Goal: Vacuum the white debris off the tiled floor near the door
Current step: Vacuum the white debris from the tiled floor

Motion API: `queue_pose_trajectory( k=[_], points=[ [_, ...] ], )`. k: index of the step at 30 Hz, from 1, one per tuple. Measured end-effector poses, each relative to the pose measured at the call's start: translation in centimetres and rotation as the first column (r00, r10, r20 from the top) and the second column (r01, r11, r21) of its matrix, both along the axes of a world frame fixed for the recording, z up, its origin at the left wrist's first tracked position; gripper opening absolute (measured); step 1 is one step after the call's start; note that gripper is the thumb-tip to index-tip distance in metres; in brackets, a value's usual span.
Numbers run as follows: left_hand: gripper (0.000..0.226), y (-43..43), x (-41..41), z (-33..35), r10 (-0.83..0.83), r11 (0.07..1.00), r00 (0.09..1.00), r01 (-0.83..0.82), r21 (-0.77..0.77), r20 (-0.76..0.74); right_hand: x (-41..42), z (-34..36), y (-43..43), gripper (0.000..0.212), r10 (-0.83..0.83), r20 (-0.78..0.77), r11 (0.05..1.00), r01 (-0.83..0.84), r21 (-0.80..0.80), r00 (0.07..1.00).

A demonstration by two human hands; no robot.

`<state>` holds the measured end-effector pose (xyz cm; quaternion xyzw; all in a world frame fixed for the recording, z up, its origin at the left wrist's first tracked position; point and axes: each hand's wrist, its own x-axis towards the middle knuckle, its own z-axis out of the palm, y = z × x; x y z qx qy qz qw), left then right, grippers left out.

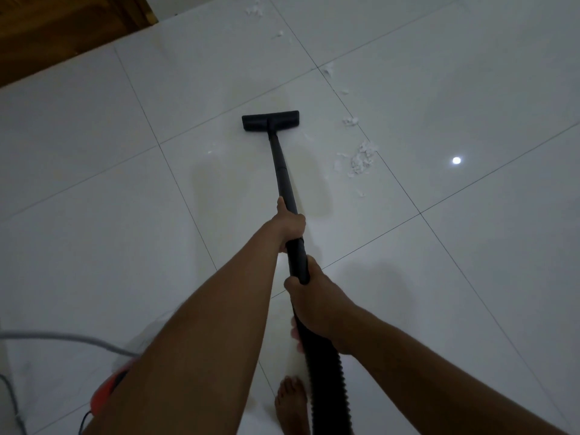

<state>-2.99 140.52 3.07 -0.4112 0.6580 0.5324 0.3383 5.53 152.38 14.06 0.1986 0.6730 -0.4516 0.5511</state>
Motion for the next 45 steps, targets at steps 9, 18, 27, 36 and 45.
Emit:
queue_pose_trajectory(
  k=[9,18,27,36,45],
  points=[
    [0.081,-0.4,-2.1,-0.3,-0.001,1.0,1.0,0.001,-0.01,0.009,-2.0,-0.1,-0.2,0.039,0.007,0.005,1.0,-0.007,-0.015,1.0],
    [0.083,1.3,2.1,2.3,-0.02,1.0,0.999,0.02,0.006,0.042,2.0,3.0,1.4,0.037,-0.006,0.01,1.0,0.006,-0.013,1.0],
    [0.083,5.4,9.8,6.2,-0.078,0.996,0.992,0.074,0.043,0.101,9.9,7.0,5.2,0.035,0.013,-0.046,1.0,-0.012,0.011,0.999],
    [0.082,8.2,12.9,6.8,-0.122,0.991,0.987,0.115,0.073,0.105,13.4,8.0,7.6,0.03,0.004,-0.117,0.999,0.001,0.04,0.993],
    [0.082,7.7,8.2,5.3,-0.137,0.99,0.986,0.132,0.051,0.093,9.2,6.4,7.1,0.035,0.003,-0.108,1.0,-0.002,0.014,0.994]
  ],
)
